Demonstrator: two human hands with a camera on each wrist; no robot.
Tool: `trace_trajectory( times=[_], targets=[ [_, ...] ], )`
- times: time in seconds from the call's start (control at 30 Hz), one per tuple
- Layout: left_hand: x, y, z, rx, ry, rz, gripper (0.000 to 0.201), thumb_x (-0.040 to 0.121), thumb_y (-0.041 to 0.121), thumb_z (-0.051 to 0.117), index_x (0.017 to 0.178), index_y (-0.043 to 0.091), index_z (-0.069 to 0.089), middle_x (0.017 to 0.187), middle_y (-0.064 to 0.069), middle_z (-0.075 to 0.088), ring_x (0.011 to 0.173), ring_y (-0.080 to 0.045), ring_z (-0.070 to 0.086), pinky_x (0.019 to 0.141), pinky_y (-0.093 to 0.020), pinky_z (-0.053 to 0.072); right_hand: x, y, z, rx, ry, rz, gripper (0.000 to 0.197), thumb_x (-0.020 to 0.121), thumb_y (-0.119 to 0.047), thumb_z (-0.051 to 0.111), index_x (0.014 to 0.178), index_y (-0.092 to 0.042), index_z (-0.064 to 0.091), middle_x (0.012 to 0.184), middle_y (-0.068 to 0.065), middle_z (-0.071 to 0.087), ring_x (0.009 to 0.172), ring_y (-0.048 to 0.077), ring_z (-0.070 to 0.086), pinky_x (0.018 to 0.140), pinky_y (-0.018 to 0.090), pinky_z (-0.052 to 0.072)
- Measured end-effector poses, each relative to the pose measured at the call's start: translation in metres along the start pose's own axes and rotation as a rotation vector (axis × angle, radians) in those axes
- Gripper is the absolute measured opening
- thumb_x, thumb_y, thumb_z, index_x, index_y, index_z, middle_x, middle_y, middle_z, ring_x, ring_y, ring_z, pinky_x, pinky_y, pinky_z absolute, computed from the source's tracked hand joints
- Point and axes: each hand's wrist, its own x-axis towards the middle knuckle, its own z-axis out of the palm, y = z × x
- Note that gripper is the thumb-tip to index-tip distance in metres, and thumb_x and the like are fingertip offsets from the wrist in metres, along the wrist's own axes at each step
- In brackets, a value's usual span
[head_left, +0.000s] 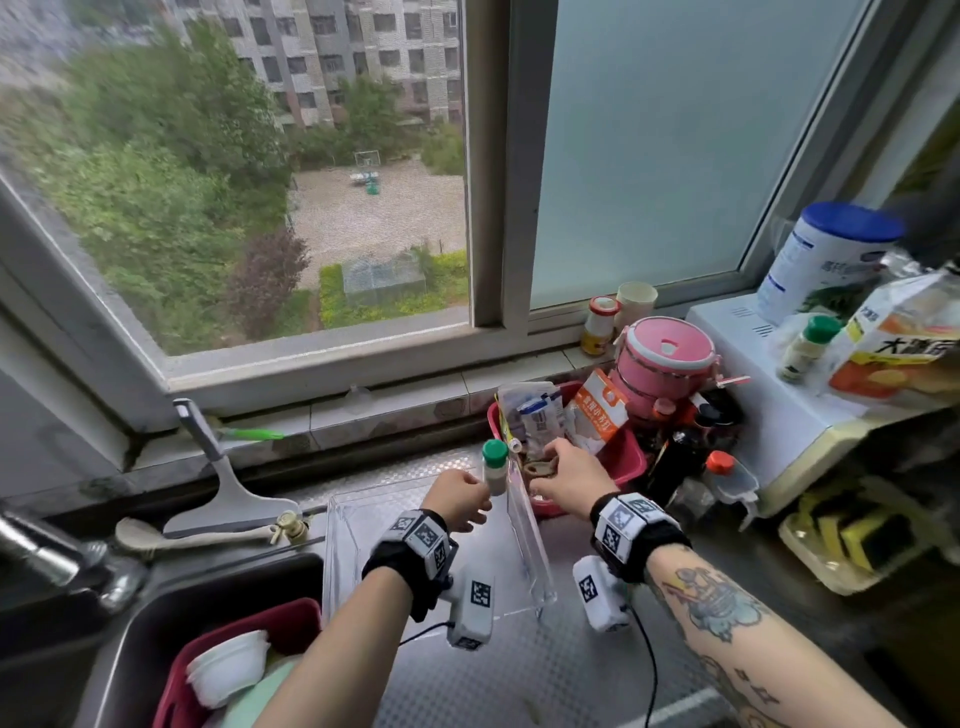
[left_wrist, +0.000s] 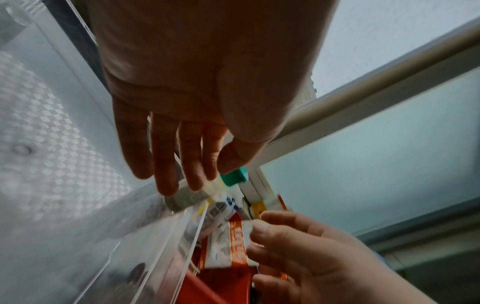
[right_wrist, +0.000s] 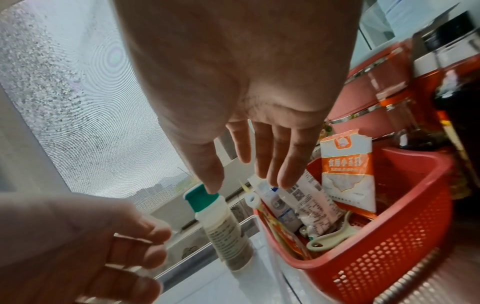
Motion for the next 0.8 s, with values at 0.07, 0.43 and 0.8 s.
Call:
trace_trajectory(
  times=[0.07, 0.43, 0.8],
  targets=[
    [-0.009, 0.001, 0.015, 0.029, -0.039, 0.009, 0.015, 0.084, 0.016, 0.049, 0.072, 0.012, 0.056, 0.07, -0.002, 0.062, 0.058, -0.016, 0.06, 0.054, -0.023, 0.042, -0.01, 0.013, -0.007, 0.009, 0.019, 0.033, 0.049, 0.078, -0.031, 0.069, 0.122, -0.016, 0.056, 0.117, 0.008, 0.066, 0.109, 0.026, 0.061, 0.094, 0.035, 0.05],
    [-0.038, 0.015, 0.142, 0.222, -0.261, 0.155, 0.012, 0.073, 0.016, 0.047, 0.068, 0.013, 0.058, 0.074, -0.008, 0.062, 0.061, -0.019, 0.06, 0.056, -0.029, 0.052, -0.063, 0.128, -0.013, 0.006, 0.056, 0.267, 0.029, 0.079, -0.026, 0.066, 0.106, -0.016, 0.061, 0.11, 0.009, 0.068, 0.104, 0.029, 0.062, 0.087, 0.033, 0.047],
    [-0.01, -0.004, 0.196, 0.147, -0.287, 0.008, 0.009, 0.07, 0.018, 0.053, 0.075, 0.011, 0.056, 0.073, -0.012, 0.061, 0.061, -0.025, 0.057, 0.056, -0.03, 0.047, -0.064, 0.18, 0.012, -0.022, -0.111, 0.325, 0.069, 0.074, -0.021, 0.075, 0.136, -0.013, 0.043, 0.132, 0.013, 0.054, 0.122, 0.03, 0.054, 0.101, 0.036, 0.043]
  ],
)
